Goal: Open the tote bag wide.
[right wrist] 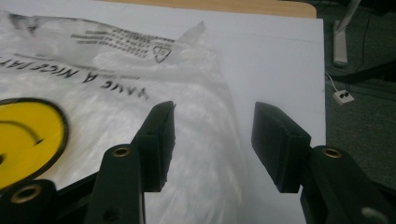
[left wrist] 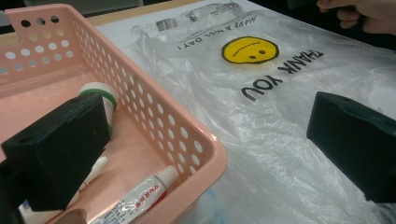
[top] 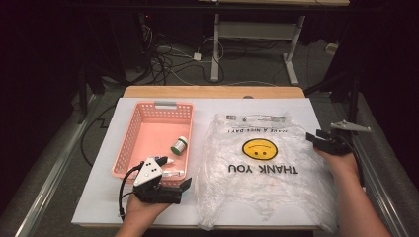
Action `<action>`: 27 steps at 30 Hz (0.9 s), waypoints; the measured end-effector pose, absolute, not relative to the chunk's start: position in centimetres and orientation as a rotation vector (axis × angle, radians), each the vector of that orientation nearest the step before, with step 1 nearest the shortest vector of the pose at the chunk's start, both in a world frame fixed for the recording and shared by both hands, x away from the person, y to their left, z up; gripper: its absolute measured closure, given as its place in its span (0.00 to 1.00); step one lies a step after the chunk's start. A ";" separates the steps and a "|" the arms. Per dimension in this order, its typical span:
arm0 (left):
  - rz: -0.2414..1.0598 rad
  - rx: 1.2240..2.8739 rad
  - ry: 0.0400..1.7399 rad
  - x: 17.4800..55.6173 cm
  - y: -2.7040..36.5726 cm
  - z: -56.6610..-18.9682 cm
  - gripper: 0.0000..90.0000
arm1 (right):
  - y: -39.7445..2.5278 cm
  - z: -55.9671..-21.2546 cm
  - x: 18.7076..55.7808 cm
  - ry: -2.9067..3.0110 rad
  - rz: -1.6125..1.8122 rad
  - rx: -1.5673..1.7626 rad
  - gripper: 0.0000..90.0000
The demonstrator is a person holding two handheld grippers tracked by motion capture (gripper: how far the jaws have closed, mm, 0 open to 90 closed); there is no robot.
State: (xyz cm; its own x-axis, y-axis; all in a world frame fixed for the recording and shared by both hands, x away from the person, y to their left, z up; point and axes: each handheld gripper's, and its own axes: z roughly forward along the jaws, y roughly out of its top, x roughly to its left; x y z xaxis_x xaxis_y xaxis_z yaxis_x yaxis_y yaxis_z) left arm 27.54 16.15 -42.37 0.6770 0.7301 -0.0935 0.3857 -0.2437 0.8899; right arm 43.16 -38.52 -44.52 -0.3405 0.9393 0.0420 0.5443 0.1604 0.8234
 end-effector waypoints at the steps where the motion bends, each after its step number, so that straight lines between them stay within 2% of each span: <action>1: 0.421 1.864 0.879 27.5 16.2 -42.4 0.00 | -38.5 -44.5 44.1 1.970 1.056 1.409 0.56; 2: 0.424 1.864 0.880 27.5 16.2 -42.4 0.00 | -38.3 -44.5 45.7 1.980 1.044 1.440 0.57; 8: 0.422 1.858 0.879 27.5 16.3 -42.4 0.00 | -36.8 -45.3 49.7 2.044 1.050 1.449 0.60; 15: 0.414 1.874 0.869 27.6 16.1 -42.6 0.00 | -35.8 -47.0 51.6 2.121 0.956 1.467 0.57; 19: 0.413 1.879 0.867 27.5 16.0 -42.7 0.00 | -35.6 -47.1 51.5 2.120 0.922 1.447 0.63; 21: 0.413 1.878 0.866 27.4 15.8 -42.6 0.00 | -35.4 -47.2 51.3 2.115 0.878 1.412 0.70; 22: 0.415 1.880 0.864 27.4 15.8 -42.6 0.00 | -35.5 -47.0 51.2 2.113 0.869 1.426 0.83; 24: 0.415 1.881 0.861 27.3 15.7 -42.6 0.00 | -35.7 -47.1 51.1 2.116 0.875 1.413 0.92; 25: 0.415 1.884 0.859 27.3 15.6 -42.6 0.00 | -35.7 -47.1 51.1 2.116 0.875 1.413 0.92; 26: 0.415 1.887 0.860 27.3 15.5 -42.7 0.00 | -35.9 -47.1 50.9 2.120 0.905 1.423 1.00; 27: 0.412 1.887 0.862 27.3 15.5 -42.7 0.00 | -35.9 -47.2 50.8 2.118 0.916 1.426 1.00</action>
